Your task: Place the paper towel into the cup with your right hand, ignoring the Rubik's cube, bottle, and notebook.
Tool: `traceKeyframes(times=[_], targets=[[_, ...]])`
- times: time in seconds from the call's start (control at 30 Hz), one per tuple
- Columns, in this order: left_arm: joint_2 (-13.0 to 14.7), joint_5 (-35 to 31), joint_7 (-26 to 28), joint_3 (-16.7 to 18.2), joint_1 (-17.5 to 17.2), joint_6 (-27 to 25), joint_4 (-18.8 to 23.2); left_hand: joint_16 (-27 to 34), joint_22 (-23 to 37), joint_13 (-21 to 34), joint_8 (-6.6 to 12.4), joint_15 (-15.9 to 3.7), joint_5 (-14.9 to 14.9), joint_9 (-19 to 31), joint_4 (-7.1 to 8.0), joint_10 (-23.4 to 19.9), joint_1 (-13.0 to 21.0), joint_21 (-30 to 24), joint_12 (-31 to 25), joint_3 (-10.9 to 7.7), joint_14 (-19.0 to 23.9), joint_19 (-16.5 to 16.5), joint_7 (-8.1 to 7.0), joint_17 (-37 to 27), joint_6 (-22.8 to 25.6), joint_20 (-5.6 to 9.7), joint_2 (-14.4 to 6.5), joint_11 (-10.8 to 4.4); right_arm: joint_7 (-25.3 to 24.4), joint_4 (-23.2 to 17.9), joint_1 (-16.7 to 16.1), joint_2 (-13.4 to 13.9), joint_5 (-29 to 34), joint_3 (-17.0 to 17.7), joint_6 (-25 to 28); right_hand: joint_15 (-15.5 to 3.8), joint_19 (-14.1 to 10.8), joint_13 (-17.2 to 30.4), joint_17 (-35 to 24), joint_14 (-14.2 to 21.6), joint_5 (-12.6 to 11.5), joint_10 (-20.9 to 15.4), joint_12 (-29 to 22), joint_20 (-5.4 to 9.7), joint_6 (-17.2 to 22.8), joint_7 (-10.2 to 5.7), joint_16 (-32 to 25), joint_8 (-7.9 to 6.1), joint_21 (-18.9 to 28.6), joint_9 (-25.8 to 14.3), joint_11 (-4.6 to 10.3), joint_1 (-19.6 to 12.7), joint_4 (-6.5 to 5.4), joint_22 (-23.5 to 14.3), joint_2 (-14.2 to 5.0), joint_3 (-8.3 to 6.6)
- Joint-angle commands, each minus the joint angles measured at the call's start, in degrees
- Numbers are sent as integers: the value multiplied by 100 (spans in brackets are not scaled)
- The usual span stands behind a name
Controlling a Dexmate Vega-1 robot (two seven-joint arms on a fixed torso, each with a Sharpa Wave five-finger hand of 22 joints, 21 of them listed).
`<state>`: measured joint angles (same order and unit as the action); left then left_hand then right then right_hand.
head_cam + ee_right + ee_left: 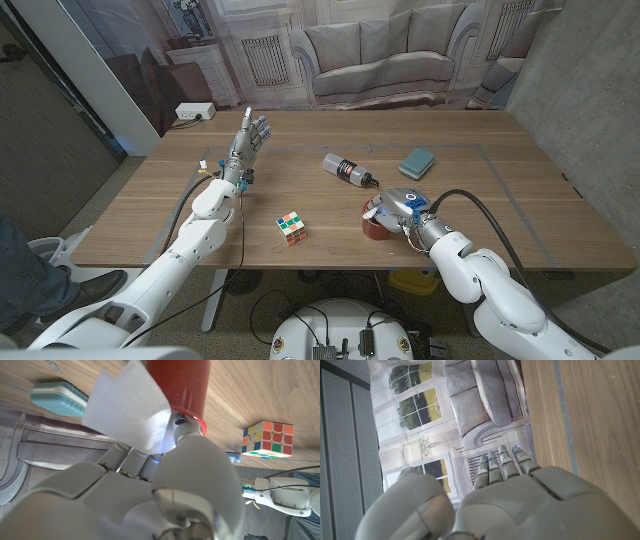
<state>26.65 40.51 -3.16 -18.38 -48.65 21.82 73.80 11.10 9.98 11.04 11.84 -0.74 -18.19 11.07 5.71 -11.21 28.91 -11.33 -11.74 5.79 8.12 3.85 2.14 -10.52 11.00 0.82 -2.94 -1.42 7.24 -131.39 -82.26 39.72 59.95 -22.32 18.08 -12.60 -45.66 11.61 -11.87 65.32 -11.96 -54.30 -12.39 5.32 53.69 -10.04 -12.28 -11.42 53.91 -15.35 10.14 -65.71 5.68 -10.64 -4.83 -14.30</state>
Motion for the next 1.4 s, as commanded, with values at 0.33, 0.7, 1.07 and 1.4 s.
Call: traceKeyframes(times=[0.33, 0.7, 1.07, 1.4], targets=[[-39, 17, -46, -1, 2, 59, -47, -12, 30, 16, 5, 9, 35, 6, -3, -48, 22, -9, 0, 46, 35, 36, -16, -11, 64, -16, -35, -23, 318, -210, -32, 26, 253, 5, 196, -32, 139, 25, -48, -313, 104, 569, 88, 686, -623, -70, 65, 72, -96, -19, 19, 520, -61, 31, 198, 54], [-86, 56, -106, -4, 7, 98, -132, -12, 30, 16, 6, 10, 37, 6, -3, -49, 26, -10, 0, 56, 35, 38, -21, -11, 71, -11, -40, -19, 625, -201, 87, -41, 357, -70, 290, -3, 152, 17, -58, -471, 148, 984, 53, 670, -1357, -197, 73, 96, -257, -19, -56, 871, -47, 46, 354, 26], [-173, 87, -186, -18, 72, 152, -297, -12, 30, 17, 5, 15, 38, 6, -5, -48, 34, -11, 1, 66, 35, 39, -27, -11, 73, -26, -47, -10, 833, -272, 147, -16, 479, -64, 320, -2, 94, 16, -81, -495, 91, 1467, 83, 670, -2021, -205, 39, 104, -384, 25, -51, 1150, -26, 43, 537, 24], [-210, 103, -222, -27, 107, 147, -391, -14, 30, 17, 5, 9, 40, 7, -5, -45, 38, -11, 2, 74, 30, 38, -31, -11, 79, -42, -52, -32, 1040, -404, 182, 12, 514, -9, 285, 29, 132, 19, -72, -730, 79, 1635, 70, 650, -2094, -202, 107, 47, -493, 50, -82, 1369, -59, 53, 662, 75]])
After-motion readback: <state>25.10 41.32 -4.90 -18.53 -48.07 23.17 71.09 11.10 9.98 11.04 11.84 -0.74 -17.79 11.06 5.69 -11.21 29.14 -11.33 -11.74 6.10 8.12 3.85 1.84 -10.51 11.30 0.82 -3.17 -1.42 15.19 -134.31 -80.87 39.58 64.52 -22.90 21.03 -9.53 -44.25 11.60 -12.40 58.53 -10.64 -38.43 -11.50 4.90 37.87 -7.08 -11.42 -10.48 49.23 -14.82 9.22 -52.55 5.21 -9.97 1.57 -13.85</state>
